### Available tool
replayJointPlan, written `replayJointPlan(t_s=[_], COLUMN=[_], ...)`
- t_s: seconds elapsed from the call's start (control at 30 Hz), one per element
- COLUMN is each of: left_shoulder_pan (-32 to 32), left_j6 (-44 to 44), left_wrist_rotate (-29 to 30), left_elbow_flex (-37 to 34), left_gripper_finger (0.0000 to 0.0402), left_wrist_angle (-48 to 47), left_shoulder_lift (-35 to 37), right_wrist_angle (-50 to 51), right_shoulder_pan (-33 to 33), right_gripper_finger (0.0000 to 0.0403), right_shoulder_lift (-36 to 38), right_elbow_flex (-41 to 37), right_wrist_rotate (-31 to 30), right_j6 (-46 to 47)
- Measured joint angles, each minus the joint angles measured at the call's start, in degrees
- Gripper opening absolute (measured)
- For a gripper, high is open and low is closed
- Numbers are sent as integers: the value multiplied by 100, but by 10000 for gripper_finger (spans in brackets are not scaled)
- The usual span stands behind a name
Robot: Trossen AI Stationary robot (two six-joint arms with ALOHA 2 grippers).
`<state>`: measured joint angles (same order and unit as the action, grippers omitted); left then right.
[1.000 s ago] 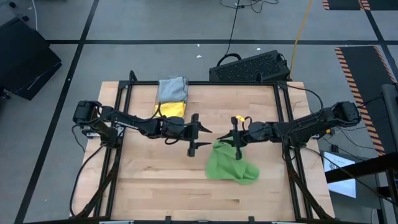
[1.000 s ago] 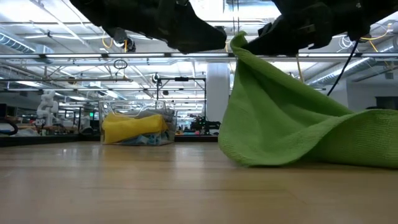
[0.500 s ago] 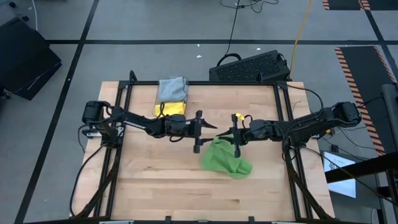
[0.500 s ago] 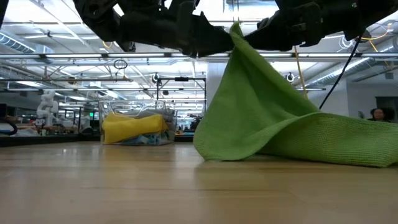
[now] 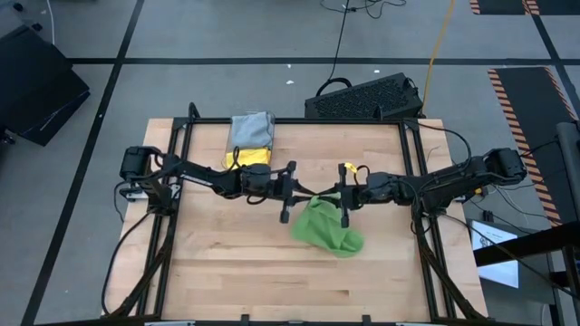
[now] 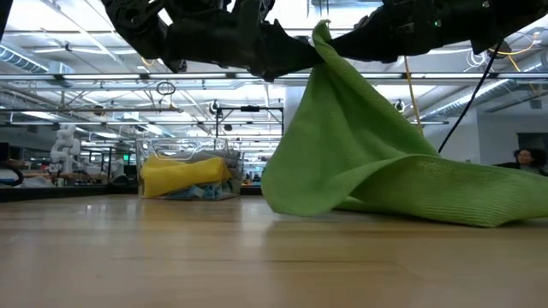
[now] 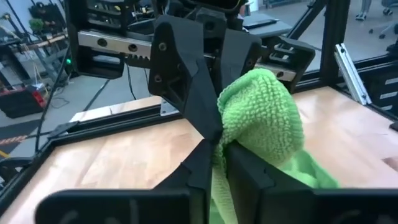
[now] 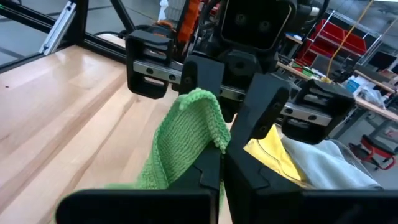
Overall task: Fold microfiber towels
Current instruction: Fold the green towel on the table
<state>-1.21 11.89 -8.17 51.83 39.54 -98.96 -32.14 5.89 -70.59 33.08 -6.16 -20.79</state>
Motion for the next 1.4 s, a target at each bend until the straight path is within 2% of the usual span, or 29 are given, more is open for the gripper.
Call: replayJointPlan(t_s=[0.13, 0.5, 0.63, 0.77, 1.0, 1.17, 1.27, 1.4], left_shoulder_pan=[0, 172, 248, 209, 133, 179, 228, 276], left_j6=[-121, -342, -342, -496, -772, -497, -438, -339], left_wrist_rotate=[-242, 64, 69, 68, 32, -139, -120, -72], left_elbow_flex=[0, 0, 0, 2, 7, 4, 7, 7], left_gripper_finger=[48, 202, 231, 242, 246, 236, 205, 114], left_wrist_angle=[-21, 33, 120, 135, 319, 407, 420, 451], left_shoulder_lift=[0, 0, 0, -26, -157, -207, -205, -205], right_wrist_angle=[-102, -279, -279, -327, -506, -553, -540, -540], right_shoulder_pan=[3, 4, 4, 4, 4, 4, 4, 4], right_gripper_finger=[4, 4, 4, 4, 4, 4, 4, 4], right_shoulder_lift=[-2, -2, -2, -2, -2, -2, -2, -2], right_elbow_flex=[0, 0, 0, 0, 0, 0, 0, 0], right_wrist_rotate=[26, 26, 26, 26, 26, 24, 24, 27], right_j6=[20, 56, 59, 59, 59, 59, 186, 231])
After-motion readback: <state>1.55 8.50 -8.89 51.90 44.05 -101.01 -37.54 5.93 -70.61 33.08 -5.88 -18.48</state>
